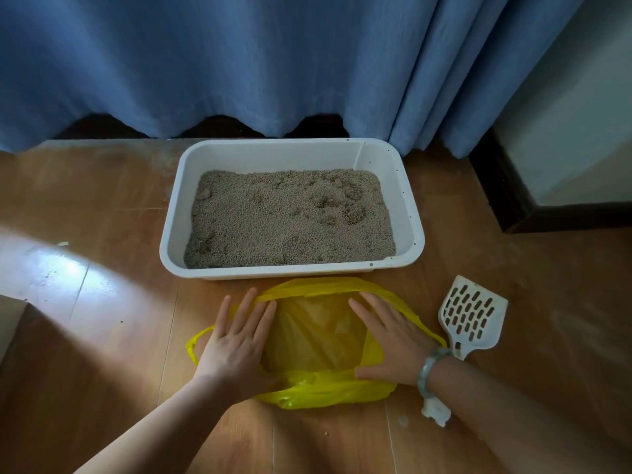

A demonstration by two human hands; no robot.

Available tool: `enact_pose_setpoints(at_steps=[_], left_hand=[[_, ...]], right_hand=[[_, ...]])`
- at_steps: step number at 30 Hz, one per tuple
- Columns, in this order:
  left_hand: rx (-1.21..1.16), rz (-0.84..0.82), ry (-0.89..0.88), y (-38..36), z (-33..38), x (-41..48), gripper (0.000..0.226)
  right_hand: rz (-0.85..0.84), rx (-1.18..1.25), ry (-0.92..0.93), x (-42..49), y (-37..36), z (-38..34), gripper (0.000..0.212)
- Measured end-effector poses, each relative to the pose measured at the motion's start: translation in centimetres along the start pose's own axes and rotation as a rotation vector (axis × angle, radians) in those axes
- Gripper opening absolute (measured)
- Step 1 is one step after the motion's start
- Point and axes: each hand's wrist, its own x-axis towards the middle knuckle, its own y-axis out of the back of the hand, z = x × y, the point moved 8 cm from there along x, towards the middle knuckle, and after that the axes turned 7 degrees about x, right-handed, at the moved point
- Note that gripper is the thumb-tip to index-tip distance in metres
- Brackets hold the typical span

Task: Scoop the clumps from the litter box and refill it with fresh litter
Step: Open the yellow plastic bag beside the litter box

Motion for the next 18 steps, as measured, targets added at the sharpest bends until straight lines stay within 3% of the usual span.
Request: enact_pose_setpoints(at_steps=[3,7,9,11,15,18], left_hand=[[-0.014,0.034,0.014,0.5,0.3,0.2,0.118],[-0.027,0.253,-0.086,4.1,2.3,0.3,0.086],[-0.047,0.336,-0.144,5.7,3.8,0.6,0.069],[-0.114,0.306,-0.185,6.6,5.3,1.2,0.059],[-0.272,0.069,-0.134,6.7,7.9,3.0,0.051],[-0.448,0.103,-0.041,7.5,8.8,3.9,0.037]], right_hand=[[-0.021,0.081,-0.066,0.5,0.1,0.1,0.103],[0.327,0.415,-0.054,0.0,3.4,0.1,0.058],[0.444,0.440,-0.044,-0.6,4.7,0.1,0.040],[0.494,0.407,-0.019,-1.2,5.7,-0.2,0.037],[0.602,0.408,-0.035,-3.5,7.3,0.4,0.034],[0.702,0.413,-0.110,-6.1,8.4,1.6,0.036]])
